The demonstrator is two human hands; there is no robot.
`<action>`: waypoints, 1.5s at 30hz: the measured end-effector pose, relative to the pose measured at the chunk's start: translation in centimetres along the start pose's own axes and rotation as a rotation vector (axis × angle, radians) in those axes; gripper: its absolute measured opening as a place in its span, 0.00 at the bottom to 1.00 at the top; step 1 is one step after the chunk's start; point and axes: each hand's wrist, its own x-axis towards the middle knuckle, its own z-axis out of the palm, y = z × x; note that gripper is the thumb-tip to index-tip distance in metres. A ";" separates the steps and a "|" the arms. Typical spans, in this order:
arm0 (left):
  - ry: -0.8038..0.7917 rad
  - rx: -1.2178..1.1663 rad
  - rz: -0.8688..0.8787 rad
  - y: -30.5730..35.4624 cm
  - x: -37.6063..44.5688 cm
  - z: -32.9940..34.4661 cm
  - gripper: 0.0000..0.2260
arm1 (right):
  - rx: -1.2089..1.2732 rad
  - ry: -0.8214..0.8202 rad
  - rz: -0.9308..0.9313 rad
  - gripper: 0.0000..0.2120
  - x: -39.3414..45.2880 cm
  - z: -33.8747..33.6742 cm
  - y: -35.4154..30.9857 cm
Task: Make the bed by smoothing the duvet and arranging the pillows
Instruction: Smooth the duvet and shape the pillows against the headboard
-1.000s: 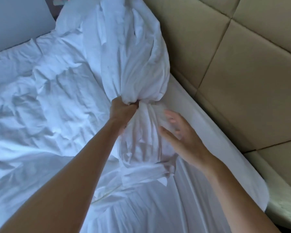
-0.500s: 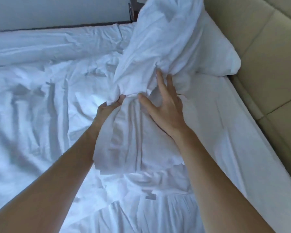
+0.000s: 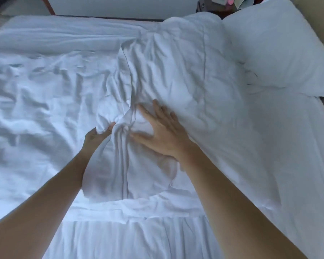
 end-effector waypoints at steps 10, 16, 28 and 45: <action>-0.357 0.136 -0.023 -2.1 -3.9 1.4 0.14 | -0.156 -0.211 0.183 0.53 -1.8 2.1 1.3; -0.239 -0.112 0.353 1.9 -4.6 -1.3 0.05 | 0.004 0.288 0.125 0.49 -2.5 1.5 -0.5; -0.236 0.044 0.297 -2.8 -3.3 -4.2 0.05 | -0.281 0.136 0.242 0.47 -5.7 5.0 0.1; 0.190 0.790 0.147 -6.6 -4.8 -3.6 0.42 | -0.210 -0.744 0.319 0.72 -2.9 3.4 1.8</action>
